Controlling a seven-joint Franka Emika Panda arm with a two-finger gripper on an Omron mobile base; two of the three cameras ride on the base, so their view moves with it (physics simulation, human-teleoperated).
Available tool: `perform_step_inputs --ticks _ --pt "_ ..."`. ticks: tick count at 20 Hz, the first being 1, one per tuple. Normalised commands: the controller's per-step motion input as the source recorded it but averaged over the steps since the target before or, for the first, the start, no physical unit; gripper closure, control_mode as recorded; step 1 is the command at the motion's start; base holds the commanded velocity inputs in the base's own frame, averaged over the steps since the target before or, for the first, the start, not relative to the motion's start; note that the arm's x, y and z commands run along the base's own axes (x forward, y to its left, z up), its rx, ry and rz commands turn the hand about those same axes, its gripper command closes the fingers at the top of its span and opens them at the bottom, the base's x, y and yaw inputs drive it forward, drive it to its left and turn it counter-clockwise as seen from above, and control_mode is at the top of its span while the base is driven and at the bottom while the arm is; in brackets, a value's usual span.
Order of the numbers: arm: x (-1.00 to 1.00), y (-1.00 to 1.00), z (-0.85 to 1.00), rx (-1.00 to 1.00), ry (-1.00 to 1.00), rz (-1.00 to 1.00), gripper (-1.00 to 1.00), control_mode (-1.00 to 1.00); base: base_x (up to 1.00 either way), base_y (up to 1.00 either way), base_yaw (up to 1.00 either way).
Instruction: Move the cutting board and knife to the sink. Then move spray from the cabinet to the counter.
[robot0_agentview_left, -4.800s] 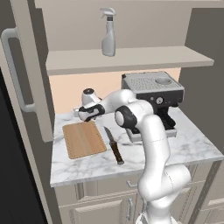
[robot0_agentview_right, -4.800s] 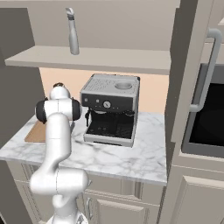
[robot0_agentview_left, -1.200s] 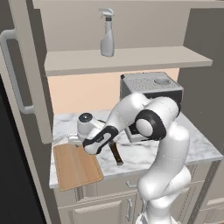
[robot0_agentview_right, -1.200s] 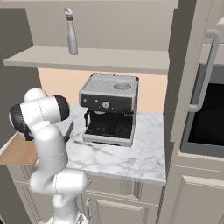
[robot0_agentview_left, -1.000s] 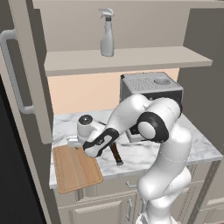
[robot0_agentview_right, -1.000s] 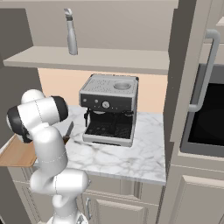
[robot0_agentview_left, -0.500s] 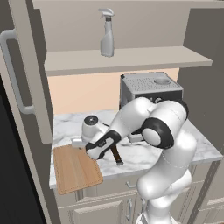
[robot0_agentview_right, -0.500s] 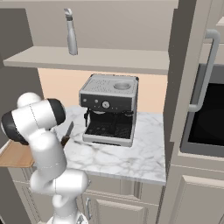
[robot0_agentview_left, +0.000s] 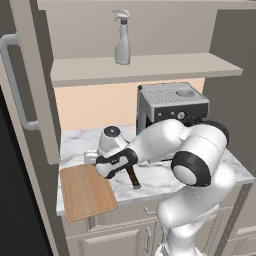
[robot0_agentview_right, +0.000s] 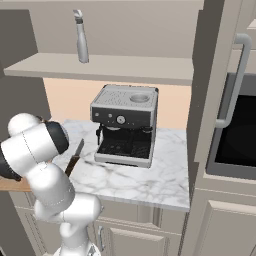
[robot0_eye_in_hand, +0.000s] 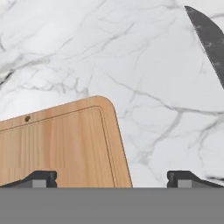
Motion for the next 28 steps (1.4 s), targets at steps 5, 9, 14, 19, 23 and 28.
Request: perform_step_inputs --ticks 5,9,14,19,23,28 --pt "-0.28 -0.07 0.42 0.01 0.00 0.13 -1.00 -1.00 0.00 0.00 0.00" --pt "-0.32 -0.02 0.40 0.00 0.05 0.14 -1.00 -1.00 0.00 0.00 0.00" --pt "-0.30 0.00 0.47 0.00 0.15 0.13 -1.00 -1.00 0.00 0.00 0.00" --pt "-0.37 0.00 0.40 -0.04 0.21 0.12 -1.00 -1.00 0.00 0.00 0.00" --pt "-0.44 0.01 0.25 -0.08 0.22 0.10 -1.00 -1.00 0.00 0.00 0.00" --pt "-0.48 0.06 0.15 -0.10 0.18 0.07 -1.00 -1.00 0.00 0.00 0.00"
